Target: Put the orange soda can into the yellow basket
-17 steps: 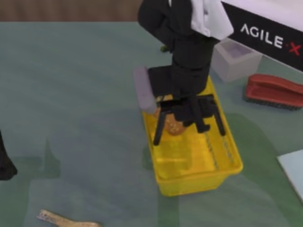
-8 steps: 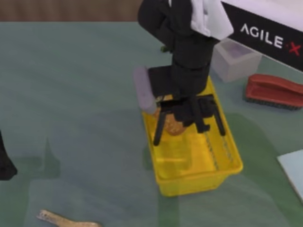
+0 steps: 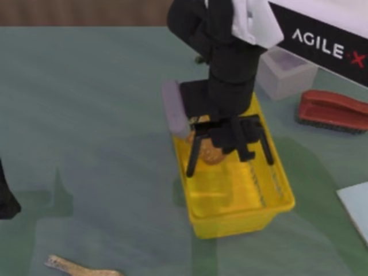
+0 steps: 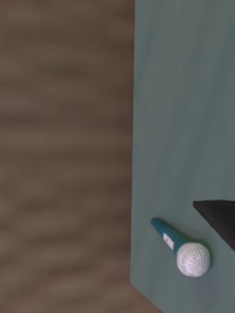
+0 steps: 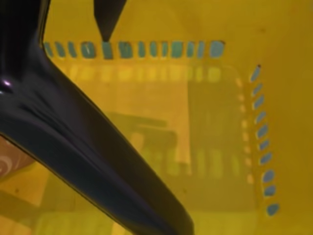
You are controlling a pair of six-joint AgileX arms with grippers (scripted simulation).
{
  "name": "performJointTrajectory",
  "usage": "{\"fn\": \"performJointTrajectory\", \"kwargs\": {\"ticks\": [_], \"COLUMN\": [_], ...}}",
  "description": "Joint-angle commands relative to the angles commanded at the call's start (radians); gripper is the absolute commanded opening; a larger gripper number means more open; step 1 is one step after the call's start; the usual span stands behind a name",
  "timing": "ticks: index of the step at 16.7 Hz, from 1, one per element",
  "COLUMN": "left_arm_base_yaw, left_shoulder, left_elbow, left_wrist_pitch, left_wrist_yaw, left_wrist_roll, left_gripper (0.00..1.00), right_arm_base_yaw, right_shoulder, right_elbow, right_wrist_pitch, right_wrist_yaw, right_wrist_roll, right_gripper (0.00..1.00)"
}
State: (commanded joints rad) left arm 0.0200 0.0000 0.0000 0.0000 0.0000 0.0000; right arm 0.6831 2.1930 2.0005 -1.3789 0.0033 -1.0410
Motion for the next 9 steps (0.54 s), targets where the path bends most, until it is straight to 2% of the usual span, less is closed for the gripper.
{"fn": "performJointTrajectory", "kwargs": {"ticks": [9], "left_arm_base_yaw": [0.000], "left_shoulder": [0.000], "left_elbow": [0.000], "left_wrist_pitch": [0.000], "left_wrist_yaw": [0.000], "left_wrist_roll": [0.000], "left_gripper": [1.00], "right_arm_base_yaw": [-0.028], "right_shoulder": [-0.029], "right_elbow": [0.152], "right_wrist_pitch": [-0.182], "right_wrist_yaw": [0.000], "right_wrist_roll": [-0.038], "right_gripper": [0.00]}}
